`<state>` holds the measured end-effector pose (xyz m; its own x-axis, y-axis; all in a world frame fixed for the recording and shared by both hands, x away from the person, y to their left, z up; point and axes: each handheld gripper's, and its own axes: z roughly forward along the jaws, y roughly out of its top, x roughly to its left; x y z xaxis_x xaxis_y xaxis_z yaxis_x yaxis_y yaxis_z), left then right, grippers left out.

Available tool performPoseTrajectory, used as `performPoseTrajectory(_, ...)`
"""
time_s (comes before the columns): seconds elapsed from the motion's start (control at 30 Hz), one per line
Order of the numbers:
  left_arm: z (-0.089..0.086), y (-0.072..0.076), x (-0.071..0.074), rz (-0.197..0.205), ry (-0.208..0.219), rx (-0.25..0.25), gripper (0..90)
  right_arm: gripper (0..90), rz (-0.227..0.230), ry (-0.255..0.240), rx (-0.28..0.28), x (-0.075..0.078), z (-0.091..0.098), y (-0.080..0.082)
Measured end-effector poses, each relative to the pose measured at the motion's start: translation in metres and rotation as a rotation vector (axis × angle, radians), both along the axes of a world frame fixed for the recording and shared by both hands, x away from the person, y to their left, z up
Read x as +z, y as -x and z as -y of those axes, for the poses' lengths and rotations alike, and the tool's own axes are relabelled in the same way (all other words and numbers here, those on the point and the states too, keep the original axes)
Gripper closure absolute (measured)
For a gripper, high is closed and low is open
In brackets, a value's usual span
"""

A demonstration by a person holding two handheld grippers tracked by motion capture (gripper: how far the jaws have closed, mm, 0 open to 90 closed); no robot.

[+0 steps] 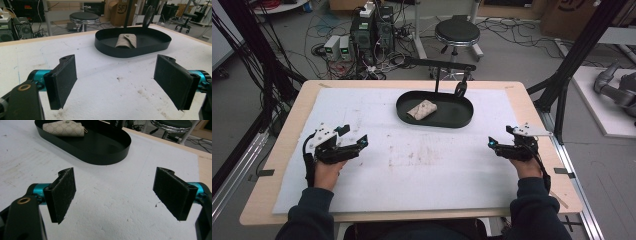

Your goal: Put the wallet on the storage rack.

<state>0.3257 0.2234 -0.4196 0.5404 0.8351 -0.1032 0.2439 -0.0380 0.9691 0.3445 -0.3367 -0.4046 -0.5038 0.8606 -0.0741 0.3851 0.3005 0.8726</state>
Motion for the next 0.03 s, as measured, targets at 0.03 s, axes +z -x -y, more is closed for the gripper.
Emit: performPoseTrajectory(0.03,0.0000,-0.0001,-0.0001,-0.002,-0.003,0.001,18.3,18.9,0.002,0.000,-0.003,0.0000,0.0004,-0.0002)
